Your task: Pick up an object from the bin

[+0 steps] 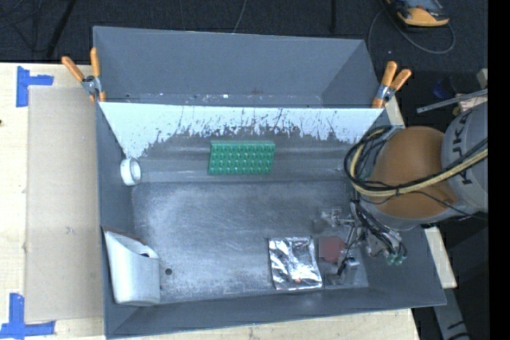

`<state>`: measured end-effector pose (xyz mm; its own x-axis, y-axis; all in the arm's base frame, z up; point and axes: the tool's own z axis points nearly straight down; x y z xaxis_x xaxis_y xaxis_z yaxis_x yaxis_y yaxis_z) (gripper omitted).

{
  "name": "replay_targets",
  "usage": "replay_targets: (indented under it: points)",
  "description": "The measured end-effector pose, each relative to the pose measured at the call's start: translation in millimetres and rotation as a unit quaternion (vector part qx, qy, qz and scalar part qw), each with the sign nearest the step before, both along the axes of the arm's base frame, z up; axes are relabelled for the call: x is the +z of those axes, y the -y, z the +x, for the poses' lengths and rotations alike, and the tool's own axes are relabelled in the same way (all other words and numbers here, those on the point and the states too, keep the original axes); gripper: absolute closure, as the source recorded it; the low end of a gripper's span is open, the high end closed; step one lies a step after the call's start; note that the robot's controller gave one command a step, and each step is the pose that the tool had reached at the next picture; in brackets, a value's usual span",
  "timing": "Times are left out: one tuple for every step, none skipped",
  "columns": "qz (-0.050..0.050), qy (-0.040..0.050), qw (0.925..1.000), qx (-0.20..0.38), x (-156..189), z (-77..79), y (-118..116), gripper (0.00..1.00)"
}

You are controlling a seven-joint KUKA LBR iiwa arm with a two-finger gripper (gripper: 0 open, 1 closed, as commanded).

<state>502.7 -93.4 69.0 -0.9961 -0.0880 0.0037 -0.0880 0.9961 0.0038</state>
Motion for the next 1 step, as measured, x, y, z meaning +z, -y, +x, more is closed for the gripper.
replay_targets:
  points:
    - [-0.001,0.0007,1.0000,0.000,0.2,0.4,1.8,1.00]
